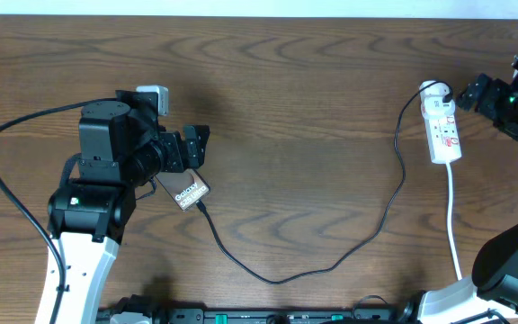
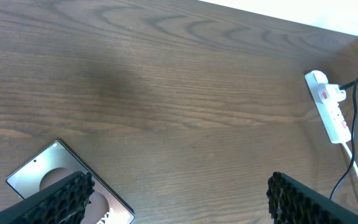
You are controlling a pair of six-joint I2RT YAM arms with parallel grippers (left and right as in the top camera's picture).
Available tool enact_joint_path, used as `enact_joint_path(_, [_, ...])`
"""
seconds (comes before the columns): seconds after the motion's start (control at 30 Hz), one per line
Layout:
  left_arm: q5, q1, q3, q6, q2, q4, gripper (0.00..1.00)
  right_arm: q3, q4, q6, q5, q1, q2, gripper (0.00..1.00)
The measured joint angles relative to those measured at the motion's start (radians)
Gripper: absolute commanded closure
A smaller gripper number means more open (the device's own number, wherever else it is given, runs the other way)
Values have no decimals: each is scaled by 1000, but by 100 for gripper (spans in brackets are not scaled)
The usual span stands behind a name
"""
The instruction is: Plug charger to phone and switch on socket
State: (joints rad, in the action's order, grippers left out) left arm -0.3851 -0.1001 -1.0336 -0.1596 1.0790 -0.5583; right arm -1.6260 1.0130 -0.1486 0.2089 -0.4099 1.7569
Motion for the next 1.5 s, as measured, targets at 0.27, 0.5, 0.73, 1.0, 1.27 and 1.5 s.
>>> enact_joint_path(0.27, [0,0,0,0,0,-43,8,0,0,0,0,0,0,1])
enact_joint_path(0.5, [33,0,8,0,-35,-58,8,0,0,-1,0,0,0,1])
enact_joint_path(0.73, [81,0,156,0,-197,165,8,0,0,-1,0,0,0,1])
enact_joint_path(1.0, [100,0,459,0,-459,520,8,0,0,-1,0,0,0,1])
enact_joint_path(1.27, [104,0,733,5,-723,755,8,0,-1,-1,1,0,0,1])
enact_joint_path(1.5, [104,24,884,12,-932,795,8,0,0,-1,1,0,0,1])
